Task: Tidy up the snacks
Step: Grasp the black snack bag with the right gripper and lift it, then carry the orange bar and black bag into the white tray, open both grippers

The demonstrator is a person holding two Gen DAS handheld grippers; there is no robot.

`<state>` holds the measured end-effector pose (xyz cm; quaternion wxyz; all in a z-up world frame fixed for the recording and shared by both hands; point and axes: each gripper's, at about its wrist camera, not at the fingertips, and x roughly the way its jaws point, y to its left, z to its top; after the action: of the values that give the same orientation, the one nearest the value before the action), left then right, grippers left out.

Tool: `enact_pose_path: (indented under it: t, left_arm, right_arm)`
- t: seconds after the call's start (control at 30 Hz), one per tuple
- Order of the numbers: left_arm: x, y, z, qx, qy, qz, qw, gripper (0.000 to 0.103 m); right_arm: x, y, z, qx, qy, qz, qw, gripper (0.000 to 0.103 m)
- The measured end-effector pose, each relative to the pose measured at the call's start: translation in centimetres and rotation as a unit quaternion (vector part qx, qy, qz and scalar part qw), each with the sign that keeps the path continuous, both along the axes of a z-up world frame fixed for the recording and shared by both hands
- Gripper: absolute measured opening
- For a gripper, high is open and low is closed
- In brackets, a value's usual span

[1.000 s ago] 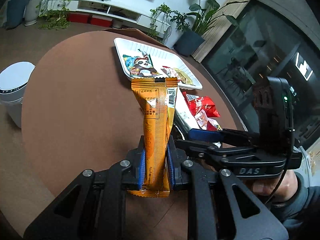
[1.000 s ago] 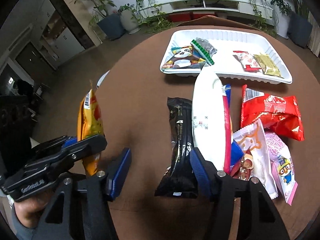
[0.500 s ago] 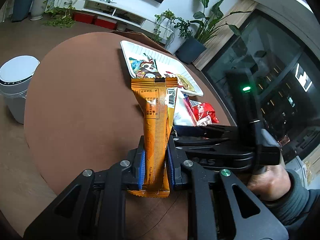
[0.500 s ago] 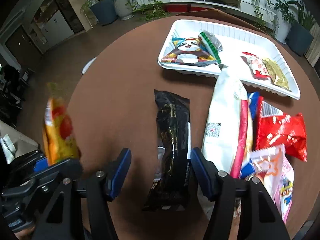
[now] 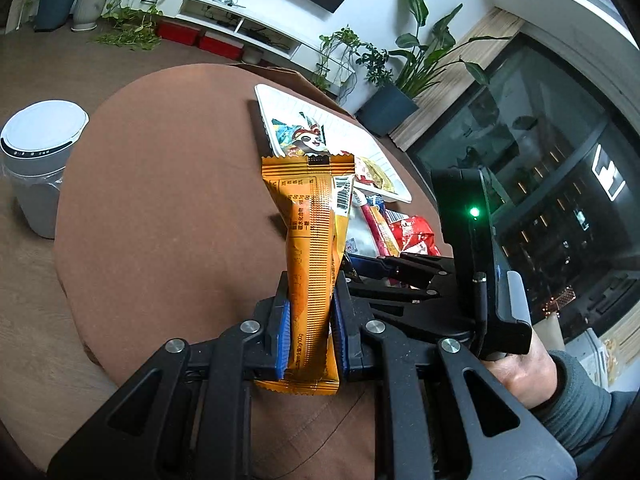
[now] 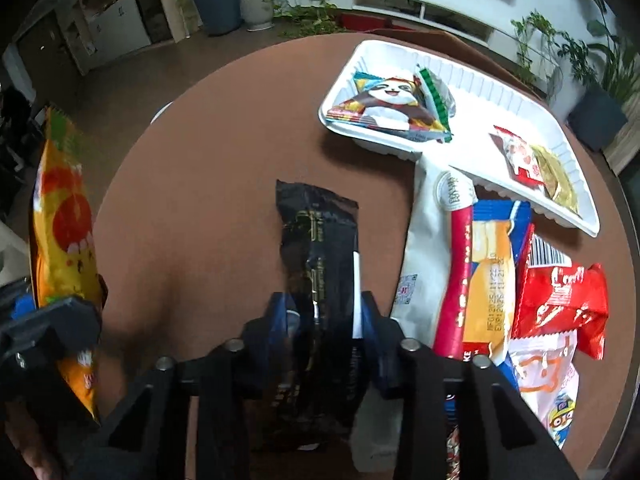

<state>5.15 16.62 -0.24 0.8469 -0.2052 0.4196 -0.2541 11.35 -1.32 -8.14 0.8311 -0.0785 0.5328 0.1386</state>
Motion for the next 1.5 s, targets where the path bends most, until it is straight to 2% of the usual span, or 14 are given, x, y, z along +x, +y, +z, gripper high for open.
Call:
enact_pose_path:
  t: [0.03,0.1,0.23,0.33,0.53,0.73,0.93,1.1,1.3,1.5]
  left_arm:
    - [-0.1,0.0,0.1,0.001,0.0,0.0,1.0,0.016]
    - [0.2,-0.1,-0.1,0.002,0.0,0.001,1.0,0.016]
    - [0.5,-0.3,-0.2,0.004,0.001,0.004,1.0,0.016]
    - [0.5,-0.5,-0.2,0.005,0.001,0.005,1.0,0.016]
    - [0.5,-0.6,-0.3,0.004,0.001,0.008,1.0,0.016]
    - [0.7,-1.0,-0.4,0.005,0.003,0.006,1.0,0.016]
    - [1.5,-2.0,-0.2,0.004,0.009,-0.006,0.9999,0.016]
    - [2.9,-4.2,0.7,0.006,0.006,-0.028,0.9996,0.016]
    - [6.9,-6.8,3.5,0.014,-0.009,-0.053,0.9985,0.016]
    - [13.2,-8.6,5.3,0.027,-0.005,-0.058,0.9979,0.016]
  right_arm:
    - [-0.2,0.1,-0.1,-0.002,-0.001,0.003,1.0,0.037]
    - [-0.6,0.5,-0.1,0.003,-0.001,0.011,1.0,0.029]
    - [-1.1,0.8,0.5,0.016,-0.002,0.018,1.0,0.023]
    - [-1.7,0.5,1.1,0.043,0.007,0.019,0.999,0.022]
    - [-3.5,-0.6,3.0,0.098,-0.002,0.018,0.995,0.021]
    - [-5.2,-3.0,5.3,0.171,-0.002,0.009,0.985,0.021]
    - [-6.0,-8.1,7.1,0.244,-0.008,-0.018,0.97,0.021]
    - [-5.1,-12.9,8.5,0.283,-0.021,-0.056,0.957,0.021]
    - [-2.3,-19.8,10.1,0.298,-0.058,-0.115,0.946,0.021]
    - [0.9,-25.6,12.1,0.295,-0.096,-0.16,0.937,0.021]
